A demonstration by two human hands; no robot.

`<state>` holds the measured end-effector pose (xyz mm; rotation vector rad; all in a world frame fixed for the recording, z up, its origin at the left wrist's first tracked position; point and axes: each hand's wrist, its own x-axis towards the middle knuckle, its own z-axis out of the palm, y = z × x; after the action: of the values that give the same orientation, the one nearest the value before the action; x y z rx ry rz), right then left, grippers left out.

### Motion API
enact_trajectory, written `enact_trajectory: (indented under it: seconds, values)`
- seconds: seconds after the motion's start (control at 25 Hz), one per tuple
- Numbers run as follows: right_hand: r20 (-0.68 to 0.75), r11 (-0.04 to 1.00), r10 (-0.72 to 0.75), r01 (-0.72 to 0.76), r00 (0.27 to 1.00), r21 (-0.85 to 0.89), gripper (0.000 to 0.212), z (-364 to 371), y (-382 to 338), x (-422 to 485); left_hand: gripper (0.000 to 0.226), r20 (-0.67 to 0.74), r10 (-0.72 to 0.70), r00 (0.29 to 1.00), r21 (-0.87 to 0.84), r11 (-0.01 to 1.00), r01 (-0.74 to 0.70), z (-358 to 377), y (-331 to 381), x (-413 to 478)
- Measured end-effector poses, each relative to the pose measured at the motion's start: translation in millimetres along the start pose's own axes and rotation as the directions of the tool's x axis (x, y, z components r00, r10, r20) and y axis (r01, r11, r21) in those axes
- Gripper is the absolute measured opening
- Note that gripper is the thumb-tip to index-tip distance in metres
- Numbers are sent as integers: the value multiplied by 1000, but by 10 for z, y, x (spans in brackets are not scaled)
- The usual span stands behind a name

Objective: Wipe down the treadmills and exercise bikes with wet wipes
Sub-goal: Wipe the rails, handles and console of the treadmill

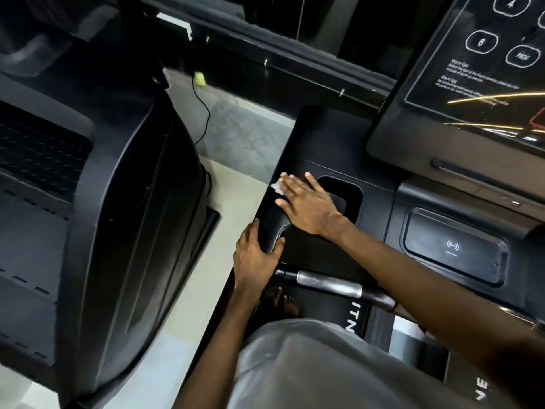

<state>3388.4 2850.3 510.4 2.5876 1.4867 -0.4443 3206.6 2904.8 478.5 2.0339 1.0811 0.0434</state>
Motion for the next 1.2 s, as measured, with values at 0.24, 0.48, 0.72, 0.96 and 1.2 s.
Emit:
enact_trajectory:
  seconds: [0.24,0.48,0.72,0.96,1.2]
  values:
    - [41,997,70,-69,997,-22,70,5,-149,165,84,64,-1,998,-21,1000,3,-13,10,119]
    - [-57,953,302,-302,952,14,70,20,201,-83,87,94,32,995,-36,999,-29,-22,25,173]
    - [-19,964,250,-247,968,94,76,-61,112,302,89,147,52,988,-58,997,-44,-5,80,321]
    - [-42,849,515,-504,856,158,79,36,269,-2,93,169,131,977,-82,989,-119,17,141,470]
    - [-27,919,364,-355,931,170,79,-87,81,407,96,191,157,969,-95,985,-141,72,144,554]
